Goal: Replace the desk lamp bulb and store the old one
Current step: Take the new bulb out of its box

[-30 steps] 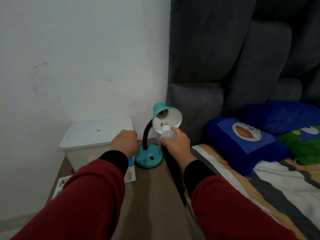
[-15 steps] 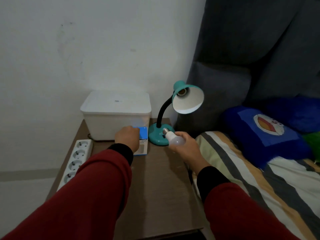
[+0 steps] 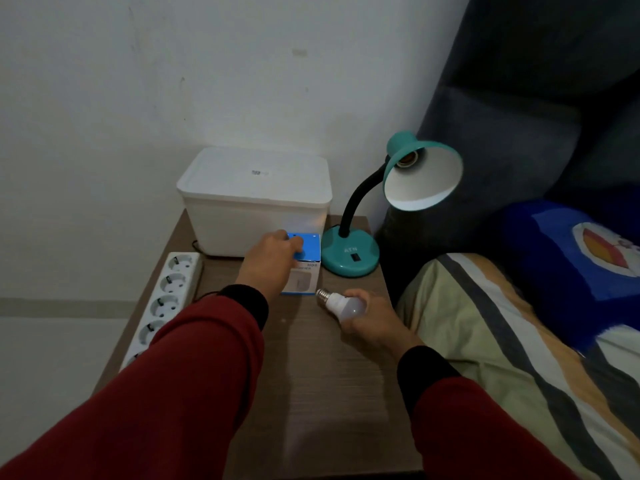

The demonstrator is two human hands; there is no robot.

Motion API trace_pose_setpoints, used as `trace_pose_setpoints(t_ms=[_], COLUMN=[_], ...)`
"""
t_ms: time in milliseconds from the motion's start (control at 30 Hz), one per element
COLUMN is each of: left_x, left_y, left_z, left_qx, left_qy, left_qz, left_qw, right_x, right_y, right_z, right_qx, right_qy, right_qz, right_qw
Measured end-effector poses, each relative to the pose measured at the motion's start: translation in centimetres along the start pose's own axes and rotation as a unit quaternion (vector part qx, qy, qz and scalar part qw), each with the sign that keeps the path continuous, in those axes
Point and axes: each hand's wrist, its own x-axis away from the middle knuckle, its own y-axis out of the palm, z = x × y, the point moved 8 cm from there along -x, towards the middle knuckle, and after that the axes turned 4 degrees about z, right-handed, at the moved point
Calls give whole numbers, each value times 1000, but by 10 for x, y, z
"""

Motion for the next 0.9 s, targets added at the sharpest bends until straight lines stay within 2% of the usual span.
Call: trace_pose_setpoints(t_ms=[333,400,467,533,700,900], left_x=[1,1,2,4,7,9], left_y=[6,7,7,8,20,17], left_z=[-15,-17,-19,-23,-32,-35], left_qx=[144,164,180,204,257,287], left_qy=[-28,-39,-48,-70,-125,-148], left_qz=[53,57,66,74,80,121], left_qw=[988,984,980,974,955,939], right_x=[-14,-16,-19,-19,-18,-19], right_y=[15,8,-6,-14,-10,-4], right_z=[-10,-17,-29,-42,-68,-78], right_qx=[24,-9,-17,-3,8,-48], right_qy=[-39,-50,-78,-107,-138,-140], right_qz=[-77,-36,53,110,123,112], right_qw=[996,998,995,988,983,983])
